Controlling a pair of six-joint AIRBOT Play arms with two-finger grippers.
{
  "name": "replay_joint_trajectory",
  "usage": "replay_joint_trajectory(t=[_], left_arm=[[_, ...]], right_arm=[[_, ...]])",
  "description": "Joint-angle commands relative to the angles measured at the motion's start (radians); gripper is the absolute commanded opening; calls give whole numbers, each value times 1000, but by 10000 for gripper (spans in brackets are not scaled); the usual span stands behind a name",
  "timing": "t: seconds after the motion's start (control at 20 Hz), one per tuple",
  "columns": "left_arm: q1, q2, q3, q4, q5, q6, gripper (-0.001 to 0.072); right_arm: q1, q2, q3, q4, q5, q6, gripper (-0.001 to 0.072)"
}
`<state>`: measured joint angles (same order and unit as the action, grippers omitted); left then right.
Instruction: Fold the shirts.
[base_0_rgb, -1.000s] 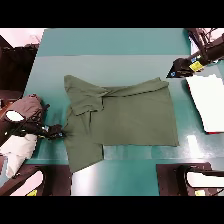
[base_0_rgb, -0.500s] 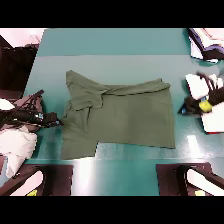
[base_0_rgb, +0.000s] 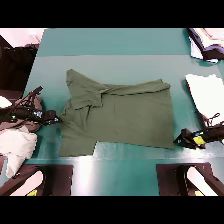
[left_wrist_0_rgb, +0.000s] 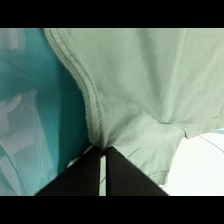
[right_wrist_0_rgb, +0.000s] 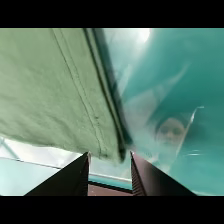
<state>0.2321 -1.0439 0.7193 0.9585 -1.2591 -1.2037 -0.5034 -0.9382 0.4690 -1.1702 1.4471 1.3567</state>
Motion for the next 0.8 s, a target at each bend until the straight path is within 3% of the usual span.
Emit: replay_joint_trajectory(t=[0.0,0.25,0.3,0.35,0.55,0.75], left_arm=[[0,1,2,0,-10,0,26],[0,1,2,0,-16,0,26],[0,1,2,0,-16,0,25],[0,1,2,0,-16,0,25],[0,1,74,-6,-10,-1,25],[0,1,388,-118,-13,-8,25]], right_arm=[[64,-37,-40,-1,-50,-3,320],[147,-74,-40,-3,-89,4,289],[156,-58,-40,-3,-98,3,131],[164,-31,-40,-3,-110,3,19],[171,113,61,30,-120,6,18],[169,219,343,196,-216,32,17]])
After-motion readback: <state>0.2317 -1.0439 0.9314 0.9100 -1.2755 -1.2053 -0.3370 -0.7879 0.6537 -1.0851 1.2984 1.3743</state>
